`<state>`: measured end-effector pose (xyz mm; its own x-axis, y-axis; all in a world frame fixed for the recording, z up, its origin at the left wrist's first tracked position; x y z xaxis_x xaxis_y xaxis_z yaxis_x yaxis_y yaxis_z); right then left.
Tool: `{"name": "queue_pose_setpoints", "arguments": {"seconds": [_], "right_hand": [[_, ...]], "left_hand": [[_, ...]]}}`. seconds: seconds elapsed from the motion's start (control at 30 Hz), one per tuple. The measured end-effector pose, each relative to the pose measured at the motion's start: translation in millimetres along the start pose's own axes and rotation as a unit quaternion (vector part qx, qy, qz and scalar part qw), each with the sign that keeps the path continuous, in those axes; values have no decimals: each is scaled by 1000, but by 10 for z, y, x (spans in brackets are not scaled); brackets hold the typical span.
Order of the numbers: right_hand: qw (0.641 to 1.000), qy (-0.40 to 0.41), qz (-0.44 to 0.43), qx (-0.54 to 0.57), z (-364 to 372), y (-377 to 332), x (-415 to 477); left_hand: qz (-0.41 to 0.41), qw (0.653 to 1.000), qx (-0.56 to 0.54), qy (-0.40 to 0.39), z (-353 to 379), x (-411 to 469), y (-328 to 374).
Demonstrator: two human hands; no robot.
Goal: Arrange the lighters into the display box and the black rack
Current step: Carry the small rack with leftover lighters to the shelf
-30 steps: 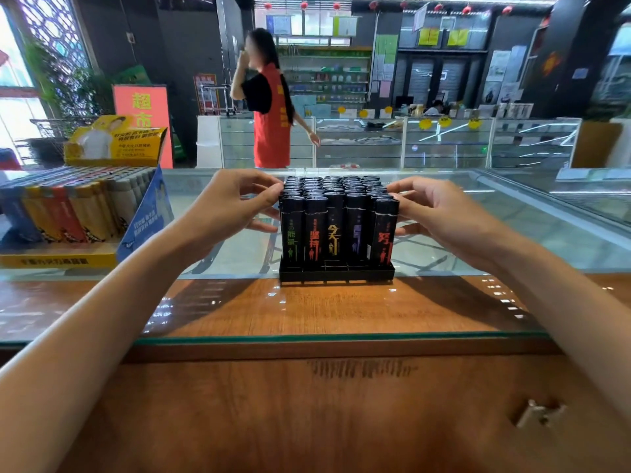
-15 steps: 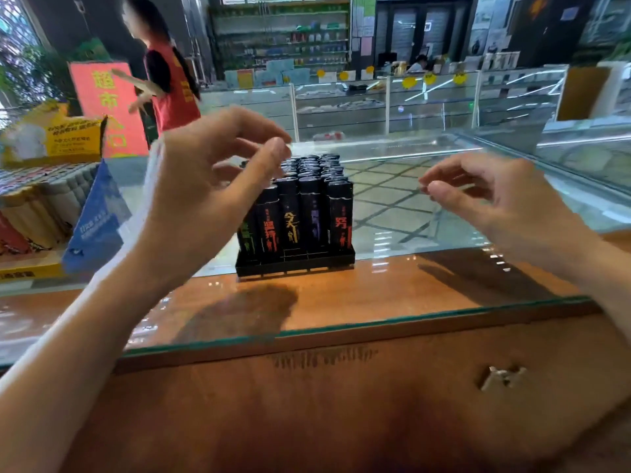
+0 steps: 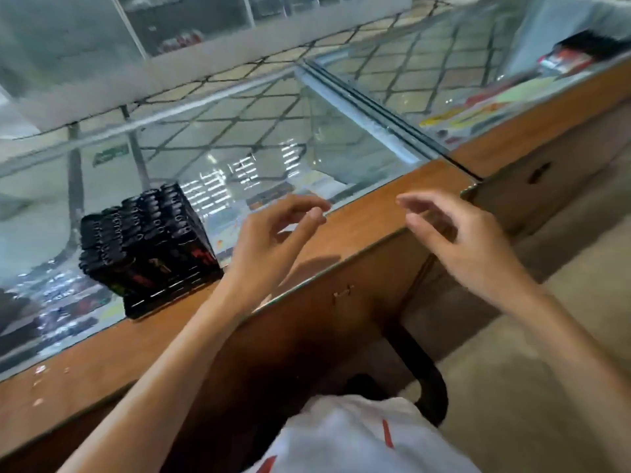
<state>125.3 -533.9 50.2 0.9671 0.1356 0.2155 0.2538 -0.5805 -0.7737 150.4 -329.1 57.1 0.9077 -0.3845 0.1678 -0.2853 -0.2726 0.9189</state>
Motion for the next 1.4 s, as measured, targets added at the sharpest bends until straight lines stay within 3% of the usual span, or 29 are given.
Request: {"name": "queue_pose_setpoints", "arguments": {"seconds": [0.13, 0.33, 0.57, 0.77, 1.07, 1.4], "right_hand": [[993, 27, 99, 61, -275, 379, -481], [969, 110, 194, 103, -482, 856, -1131], [928, 226, 251, 157, -746, 1097, -1834], [900, 288, 285, 163, -1072, 1238, -2261], [877, 321, 315, 170, -1644, 1858, -2198], [913, 258, 295, 116, -3154, 2828, -1716]], "left_hand": [[-36, 997, -55, -39, 331, 62, 5], [-35, 994, -43, -97, 812, 101, -148], [-5, 969, -83, -231, 1660, 182, -101], [-32, 944, -87, -317, 2228, 377, -129], [16, 946, -11, -325, 2868, 1079, -50], [24, 971, 58, -233, 3966, 2122, 398]]}}
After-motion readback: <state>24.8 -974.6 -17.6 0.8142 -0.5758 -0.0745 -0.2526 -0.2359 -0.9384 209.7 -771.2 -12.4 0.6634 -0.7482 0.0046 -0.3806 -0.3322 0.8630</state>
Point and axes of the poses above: each hand's wrist, its own x-axis towards the middle knuckle, its own z-axis out of the palm, y = z × x, the point moved 9 cm from there along x, towards the middle knuckle, and after that the axes turned 7 degrees about -y, right-handed, at the moved point
